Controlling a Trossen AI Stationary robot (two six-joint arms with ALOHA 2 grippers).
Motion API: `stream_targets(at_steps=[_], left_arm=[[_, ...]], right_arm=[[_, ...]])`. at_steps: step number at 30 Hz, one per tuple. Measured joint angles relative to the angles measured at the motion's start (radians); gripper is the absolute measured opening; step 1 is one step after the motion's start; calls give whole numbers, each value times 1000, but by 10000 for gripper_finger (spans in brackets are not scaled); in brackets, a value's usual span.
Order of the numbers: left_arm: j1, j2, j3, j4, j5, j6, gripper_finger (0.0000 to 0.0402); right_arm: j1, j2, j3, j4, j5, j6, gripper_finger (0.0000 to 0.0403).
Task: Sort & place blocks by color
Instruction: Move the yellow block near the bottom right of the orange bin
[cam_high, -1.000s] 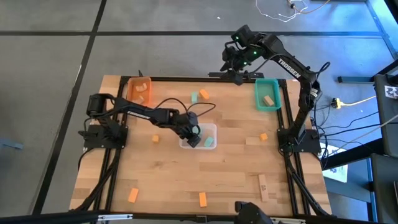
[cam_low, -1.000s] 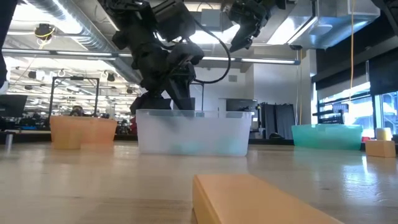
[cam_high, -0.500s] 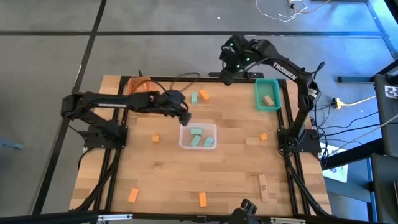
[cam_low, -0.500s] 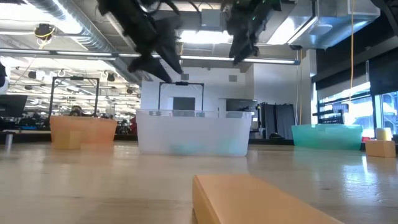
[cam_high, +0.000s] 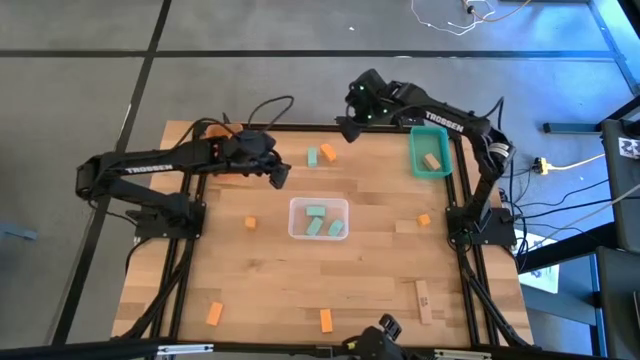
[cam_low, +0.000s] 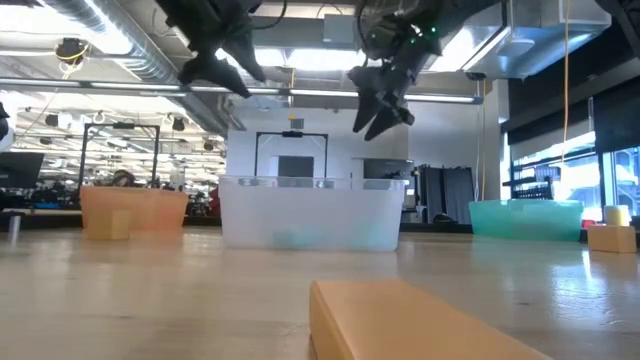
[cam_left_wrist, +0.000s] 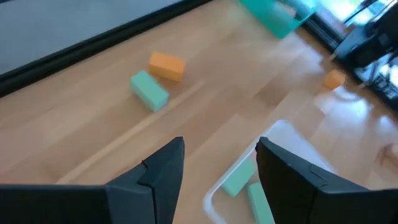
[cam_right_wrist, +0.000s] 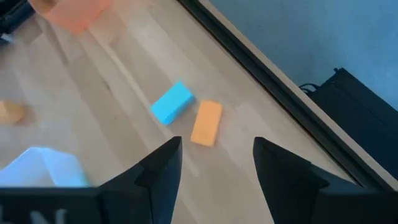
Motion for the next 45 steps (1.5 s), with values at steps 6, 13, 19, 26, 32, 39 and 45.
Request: stream_targets(at_steps=[6,13,19,26,32,39,45], left_arm=[[10,-1,0,-62,-2,-1,189],[10,-1,0,-148,13,-1,189],[8,-1,0,-282,121,-84,189],[-63,31,-1,-523,290,-465,189],[-146,81,-1,-600,236,-692,189],[-230,209,-1,-599,201,-744,189],[-269,319,-1,-583,202,-744,189]], right_arm=[[0,9,-29,74,3,-5,197],[-3,9,-27,73,-6,-27,197],[-2,9,-27,69,-9,-26,197],[-2,8,-26,68,-10,-27,197],[-2,8,-26,72,-10,-27,197],[-2,8,-26,73,-10,-27,197],[-2,8,-26,73,-10,-27,197]])
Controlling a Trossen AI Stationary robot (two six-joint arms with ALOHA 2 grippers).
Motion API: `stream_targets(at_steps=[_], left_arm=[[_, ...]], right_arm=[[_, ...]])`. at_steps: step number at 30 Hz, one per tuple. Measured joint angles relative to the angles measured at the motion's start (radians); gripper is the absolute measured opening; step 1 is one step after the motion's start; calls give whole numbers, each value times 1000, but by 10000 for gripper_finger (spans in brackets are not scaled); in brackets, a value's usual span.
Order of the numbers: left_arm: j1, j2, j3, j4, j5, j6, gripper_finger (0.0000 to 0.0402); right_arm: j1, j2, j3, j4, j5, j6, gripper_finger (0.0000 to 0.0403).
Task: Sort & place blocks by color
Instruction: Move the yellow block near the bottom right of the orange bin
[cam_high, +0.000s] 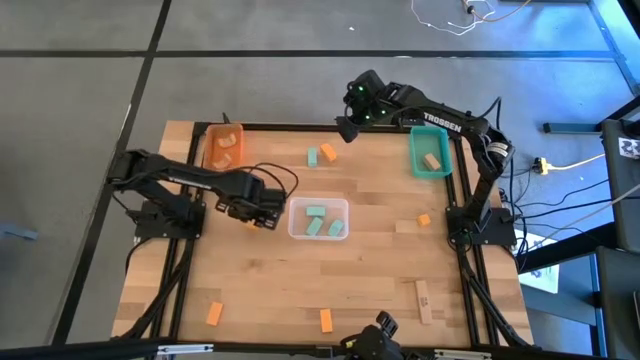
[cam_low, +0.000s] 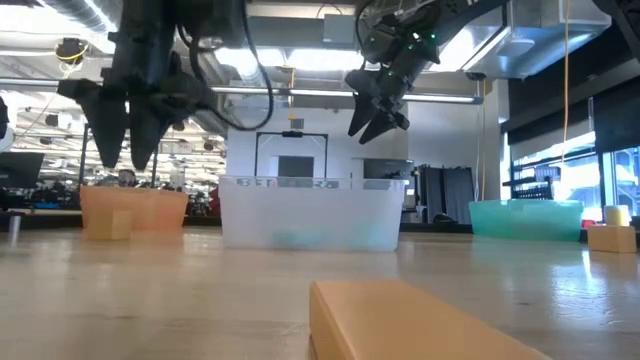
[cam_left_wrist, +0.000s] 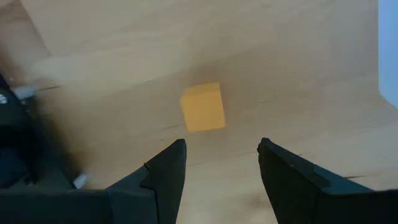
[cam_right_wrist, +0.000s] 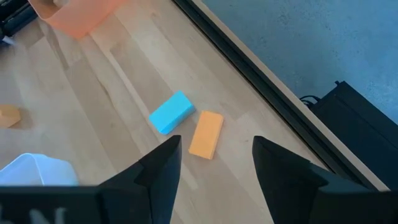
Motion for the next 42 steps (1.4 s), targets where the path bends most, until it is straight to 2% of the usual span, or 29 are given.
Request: stream_targets(at_steps=[7,11,15,24,36,42], left_arm=[[-22,82,1,2,5,1,189],[-31,105,1,0,-47,3,189],[-28,116,1,0,-80,2,189],[-23,115,-52,31,-74,-35,189],[-22,115,-53,66,-77,-53,189],[-23,154,-53,69,-78,-53,189]], right_arm=[[0,0,0,-1,0,0,197],[0,-2,0,-1,-1,-3,197],[0,-2,0,-1,-1,-4,197],[0,-2,0,-2,-1,-8,197],[0,-2,0,-2,-1,-8,197],[0,-2,0,-2,-1,-8,197]])
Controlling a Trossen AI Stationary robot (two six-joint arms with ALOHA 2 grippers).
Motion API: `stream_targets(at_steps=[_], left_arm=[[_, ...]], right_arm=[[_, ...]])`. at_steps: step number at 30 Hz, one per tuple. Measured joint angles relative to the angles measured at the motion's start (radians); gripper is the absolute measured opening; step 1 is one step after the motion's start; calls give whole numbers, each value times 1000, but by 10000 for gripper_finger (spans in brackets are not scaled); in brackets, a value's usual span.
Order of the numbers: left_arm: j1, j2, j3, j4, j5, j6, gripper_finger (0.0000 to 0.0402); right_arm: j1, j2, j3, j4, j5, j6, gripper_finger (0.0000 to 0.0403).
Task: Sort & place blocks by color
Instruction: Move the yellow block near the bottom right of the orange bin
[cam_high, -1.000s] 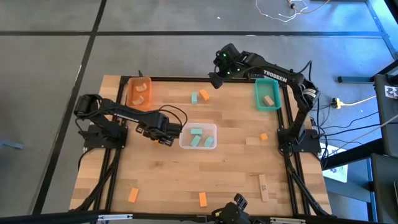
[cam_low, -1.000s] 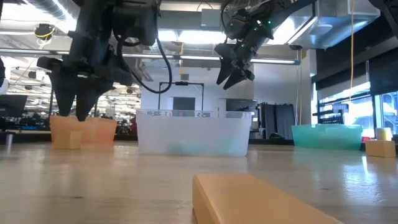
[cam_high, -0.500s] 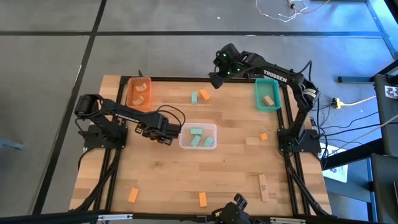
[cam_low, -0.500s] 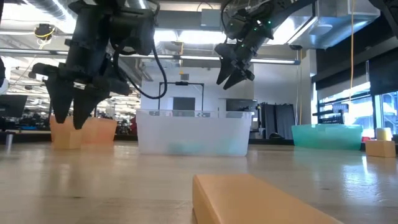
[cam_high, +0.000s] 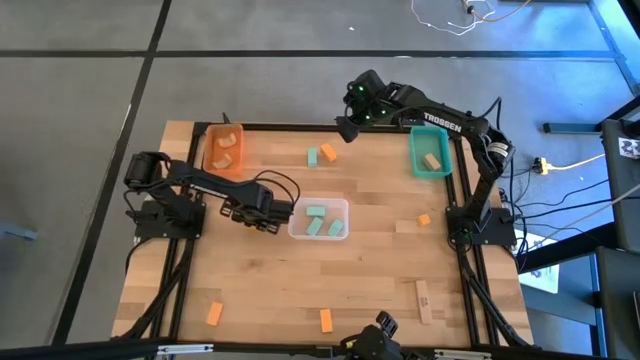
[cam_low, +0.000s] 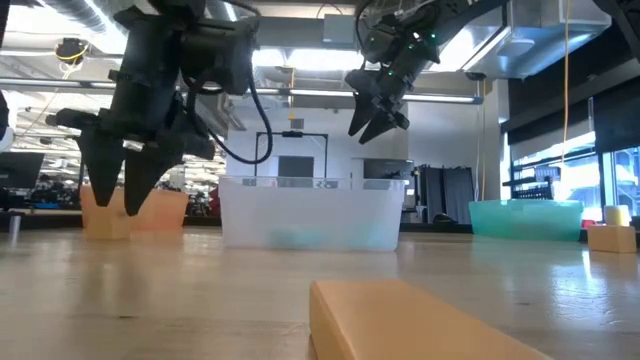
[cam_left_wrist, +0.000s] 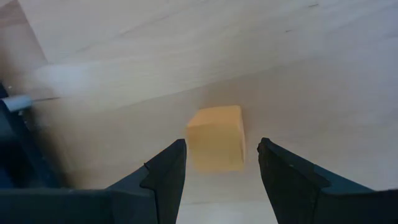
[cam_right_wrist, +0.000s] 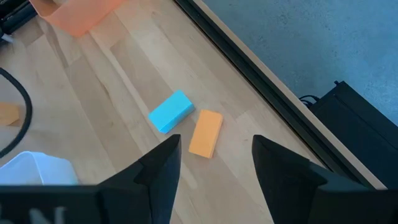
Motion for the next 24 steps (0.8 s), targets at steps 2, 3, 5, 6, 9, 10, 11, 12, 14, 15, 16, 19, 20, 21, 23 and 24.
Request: stream_targets(at_steps=[2,3,5,6,9,10,11,12,14,15,16,19,20,21,23,24], left_arm=[[0,16,0,3,2,0,189],[0,22,0,5,3,0,189],[0,36,0,17,2,0,189],[0,44,0,22,4,0,189],[0,65,0,36,5,4,189],[0,72,0,37,7,5,189],[0,80,0,39,8,5,189],[0,87,0,45,9,5,189],[-3,97,0,49,8,8,189],[-3,101,0,54,6,8,189],[-3,108,1,58,4,8,189],[-2,112,2,66,4,37,185],[-3,112,2,70,4,48,180],[-3,112,2,72,4,52,173],[-2,112,2,70,2,59,153],[-2,111,3,63,2,75,142]], right_arm=[[0,0,0,0,0,0,197],[0,0,0,0,0,0,197],[0,0,0,0,0,0,197],[0,0,0,0,0,0,197],[0,0,0,0,0,0,197],[0,0,0,0,0,0,197],[0,0,0,0,0,0,197],[0,0,0,0,0,0,197],[0,0,0,0,0,0,197],[0,0,0,0,0,0,197],[0,0,0,0,0,0,197],[0,0,0,0,0,0,197],[0,0,0,0,0,-6,197],[0,0,0,0,0,-21,197],[0,0,0,-6,0,-47,197],[-1,0,3,-20,0,-54,197]])
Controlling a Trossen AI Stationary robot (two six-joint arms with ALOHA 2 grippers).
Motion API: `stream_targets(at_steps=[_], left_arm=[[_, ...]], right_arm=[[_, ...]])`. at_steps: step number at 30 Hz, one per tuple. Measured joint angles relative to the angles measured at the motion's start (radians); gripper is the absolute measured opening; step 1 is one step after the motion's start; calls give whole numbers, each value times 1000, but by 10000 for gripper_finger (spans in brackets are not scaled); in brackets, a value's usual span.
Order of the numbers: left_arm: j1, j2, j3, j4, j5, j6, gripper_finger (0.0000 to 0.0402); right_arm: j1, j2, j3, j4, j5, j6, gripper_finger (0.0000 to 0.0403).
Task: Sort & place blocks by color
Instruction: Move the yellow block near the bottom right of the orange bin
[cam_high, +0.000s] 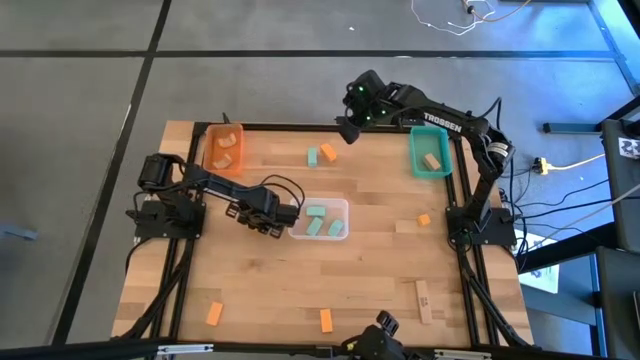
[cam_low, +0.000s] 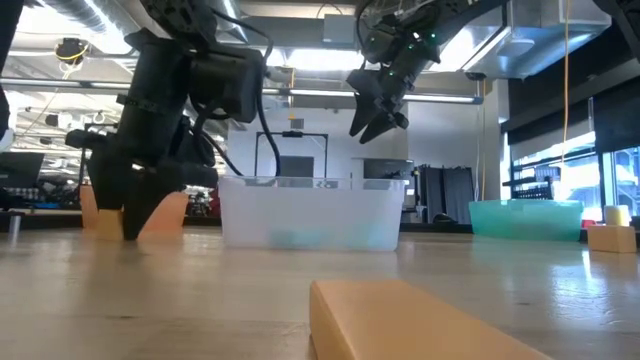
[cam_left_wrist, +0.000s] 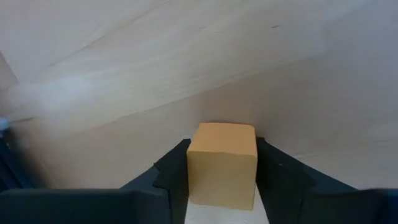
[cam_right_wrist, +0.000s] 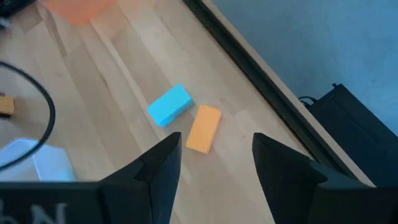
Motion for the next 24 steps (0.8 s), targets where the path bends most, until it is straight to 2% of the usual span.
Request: stream_targets(at_steps=[2,10,16,24], left_arm=[[1,-4,0,-6,0,33,125],[21,-30,0,-51,-4,116,125],[81,-155,0,-91,-52,186,125],[184,-355,2,-60,-133,309,124]], right_arm=[[-5,0,21,-36,0,-20,197],[-44,-3,171,-200,2,-79,197],[-54,-3,261,-316,3,-210,197],[-54,-3,273,-380,3,-346,197]])
